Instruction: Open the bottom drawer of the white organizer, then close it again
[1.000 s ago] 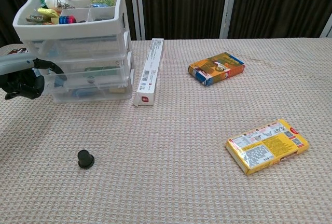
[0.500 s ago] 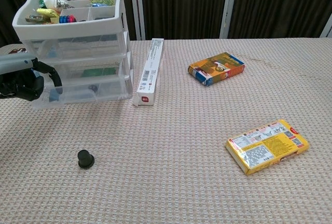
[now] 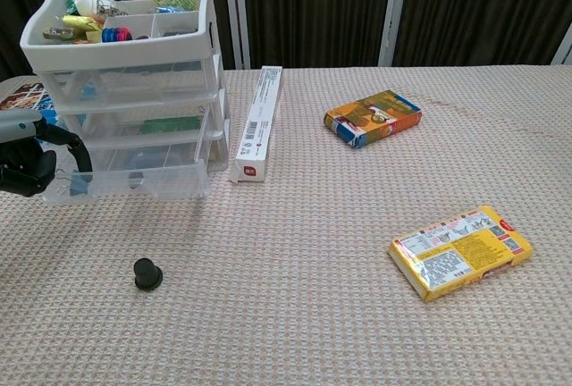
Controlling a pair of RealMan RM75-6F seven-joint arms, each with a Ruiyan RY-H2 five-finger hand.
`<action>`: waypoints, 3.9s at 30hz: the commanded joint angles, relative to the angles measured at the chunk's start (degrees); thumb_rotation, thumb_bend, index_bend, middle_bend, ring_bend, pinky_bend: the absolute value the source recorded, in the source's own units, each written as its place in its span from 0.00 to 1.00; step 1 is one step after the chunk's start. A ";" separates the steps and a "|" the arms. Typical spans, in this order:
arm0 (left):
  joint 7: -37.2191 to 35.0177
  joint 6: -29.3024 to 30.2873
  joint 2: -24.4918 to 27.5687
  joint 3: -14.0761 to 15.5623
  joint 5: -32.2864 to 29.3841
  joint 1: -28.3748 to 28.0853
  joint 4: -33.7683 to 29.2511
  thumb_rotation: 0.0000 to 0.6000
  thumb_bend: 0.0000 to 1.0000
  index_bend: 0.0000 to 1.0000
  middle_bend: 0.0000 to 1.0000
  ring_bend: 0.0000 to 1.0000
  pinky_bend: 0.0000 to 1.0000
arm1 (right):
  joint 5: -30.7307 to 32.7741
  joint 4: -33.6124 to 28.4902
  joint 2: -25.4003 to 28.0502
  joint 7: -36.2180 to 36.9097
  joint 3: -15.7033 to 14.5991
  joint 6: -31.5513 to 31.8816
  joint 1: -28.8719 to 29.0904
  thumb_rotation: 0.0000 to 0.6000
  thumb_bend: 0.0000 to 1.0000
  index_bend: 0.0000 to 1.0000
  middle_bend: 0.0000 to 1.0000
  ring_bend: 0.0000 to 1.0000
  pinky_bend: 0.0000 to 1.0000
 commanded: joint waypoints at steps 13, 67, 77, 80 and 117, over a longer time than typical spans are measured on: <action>0.70 4.39 2.64 1.01 7.37 1.99 -1.71 1.00 0.29 0.14 0.71 0.66 0.66 | 0.08 -0.08 0.03 0.02 0.05 0.00 0.00 1.00 0.00 0.04 0.00 0.00 0.00; 25.54 -1.49 -11.02 5.27 9.55 -0.78 3.12 1.00 0.37 0.44 1.00 0.93 0.80 | 0.44 -0.10 0.23 0.55 0.20 -0.19 0.03 1.00 0.00 0.04 0.00 0.00 0.00; 27.80 -0.95 -12.85 5.45 8.01 -1.62 3.95 1.00 0.37 0.44 1.00 0.93 0.80 | 0.49 -0.11 0.27 0.78 0.22 -0.17 0.01 1.00 0.00 0.04 0.00 0.00 0.00; 28.48 -0.84 -13.36 5.44 7.22 -1.90 4.41 1.00 0.37 0.44 1.00 0.93 0.80 | 0.50 -0.14 0.30 0.82 0.26 -0.11 -0.01 1.00 0.00 0.04 0.00 0.00 0.00; 28.29 0.74 -13.55 6.01 6.50 -2.60 4.32 1.00 0.37 0.40 1.00 0.93 0.80 | 0.43 -0.19 0.32 0.79 0.25 -0.08 -0.01 1.00 0.00 0.04 0.00 0.00 0.00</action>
